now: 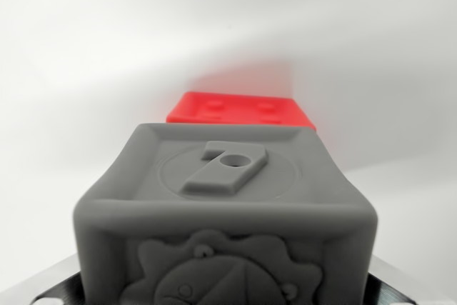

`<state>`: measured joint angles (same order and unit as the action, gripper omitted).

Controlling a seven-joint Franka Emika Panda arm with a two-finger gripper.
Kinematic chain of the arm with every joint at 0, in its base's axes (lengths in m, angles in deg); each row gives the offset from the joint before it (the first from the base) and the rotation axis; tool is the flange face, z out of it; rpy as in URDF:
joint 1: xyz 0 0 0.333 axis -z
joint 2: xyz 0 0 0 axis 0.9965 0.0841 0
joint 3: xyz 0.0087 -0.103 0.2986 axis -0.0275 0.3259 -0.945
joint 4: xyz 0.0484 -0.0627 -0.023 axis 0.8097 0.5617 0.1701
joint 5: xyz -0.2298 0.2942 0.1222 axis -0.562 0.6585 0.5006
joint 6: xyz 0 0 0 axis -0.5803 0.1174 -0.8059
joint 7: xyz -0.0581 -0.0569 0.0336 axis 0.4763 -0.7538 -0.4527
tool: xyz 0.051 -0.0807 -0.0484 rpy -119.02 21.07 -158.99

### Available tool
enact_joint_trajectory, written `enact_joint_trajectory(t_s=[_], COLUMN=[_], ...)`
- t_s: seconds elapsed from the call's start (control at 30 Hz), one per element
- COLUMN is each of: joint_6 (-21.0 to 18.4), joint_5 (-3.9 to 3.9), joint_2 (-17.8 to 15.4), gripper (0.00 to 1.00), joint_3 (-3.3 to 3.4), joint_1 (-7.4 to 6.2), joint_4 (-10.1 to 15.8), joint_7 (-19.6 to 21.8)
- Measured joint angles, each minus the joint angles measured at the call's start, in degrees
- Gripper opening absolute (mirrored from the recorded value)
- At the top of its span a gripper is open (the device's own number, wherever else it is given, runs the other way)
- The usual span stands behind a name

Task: Destack cube

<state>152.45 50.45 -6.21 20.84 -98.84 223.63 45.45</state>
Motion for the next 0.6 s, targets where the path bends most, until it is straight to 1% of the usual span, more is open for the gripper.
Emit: enact_joint_trajectory(t_s=[0.27, 0.33, 0.6], joint_6=[-1.7, -2.4, -4.4], joint_5=[1.24, 1.7, 3.1], joint_2=[-2.1, -2.8, -5.0], gripper=[0.0, 0.0, 0.0], joint_3=[-0.4, -0.5, -0.73], joint_1=[0.13, 0.13, 0.13], joint_4=[0.2, 0.3, 0.4], joint_7=[-0.8, -1.2, -2.2])
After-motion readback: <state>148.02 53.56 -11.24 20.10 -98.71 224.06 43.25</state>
